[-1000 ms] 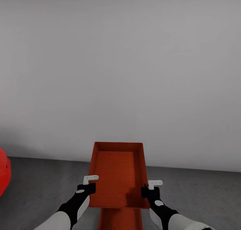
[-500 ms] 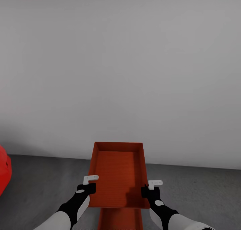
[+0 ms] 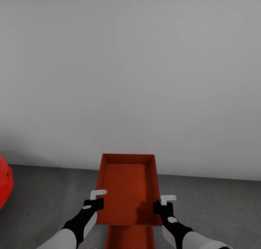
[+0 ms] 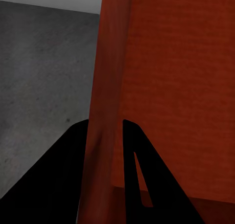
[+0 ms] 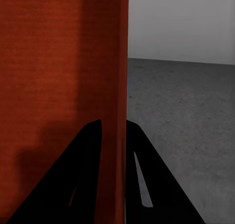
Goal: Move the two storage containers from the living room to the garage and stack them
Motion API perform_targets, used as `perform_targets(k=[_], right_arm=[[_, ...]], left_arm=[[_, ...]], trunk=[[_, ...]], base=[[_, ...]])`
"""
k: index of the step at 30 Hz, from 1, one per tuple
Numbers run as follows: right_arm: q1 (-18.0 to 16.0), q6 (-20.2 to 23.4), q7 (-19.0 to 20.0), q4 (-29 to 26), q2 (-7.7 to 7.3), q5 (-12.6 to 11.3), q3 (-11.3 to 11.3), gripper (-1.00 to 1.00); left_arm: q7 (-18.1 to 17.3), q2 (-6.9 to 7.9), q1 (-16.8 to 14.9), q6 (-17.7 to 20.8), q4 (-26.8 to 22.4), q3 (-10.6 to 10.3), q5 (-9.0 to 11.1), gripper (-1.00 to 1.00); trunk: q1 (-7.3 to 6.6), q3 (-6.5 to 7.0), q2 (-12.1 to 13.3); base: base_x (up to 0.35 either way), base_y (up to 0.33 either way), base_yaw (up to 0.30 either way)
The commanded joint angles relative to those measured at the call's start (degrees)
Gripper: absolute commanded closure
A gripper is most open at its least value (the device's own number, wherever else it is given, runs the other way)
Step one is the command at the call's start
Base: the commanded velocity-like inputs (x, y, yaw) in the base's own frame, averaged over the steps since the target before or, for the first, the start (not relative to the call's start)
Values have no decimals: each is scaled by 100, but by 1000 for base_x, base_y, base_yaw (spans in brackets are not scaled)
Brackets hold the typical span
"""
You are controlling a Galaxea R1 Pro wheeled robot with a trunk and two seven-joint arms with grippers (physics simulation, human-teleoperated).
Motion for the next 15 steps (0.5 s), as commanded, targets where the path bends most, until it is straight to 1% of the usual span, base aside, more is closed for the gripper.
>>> perform_targets(k=[1, 15], right_arm=[[-5, -48, -28, 13, -2, -146, -138, 100], [-8, -48, -28, 13, -2, -146, -138, 100]], left_arm=[[50, 3, -4, 39, -22, 78, -31, 100], [51, 3, -4, 43, -16, 83, -31, 100]], trunk=[[1, -18, -9], [1, -143, -9]], base=[[0, 0, 0], [0, 0, 0]])
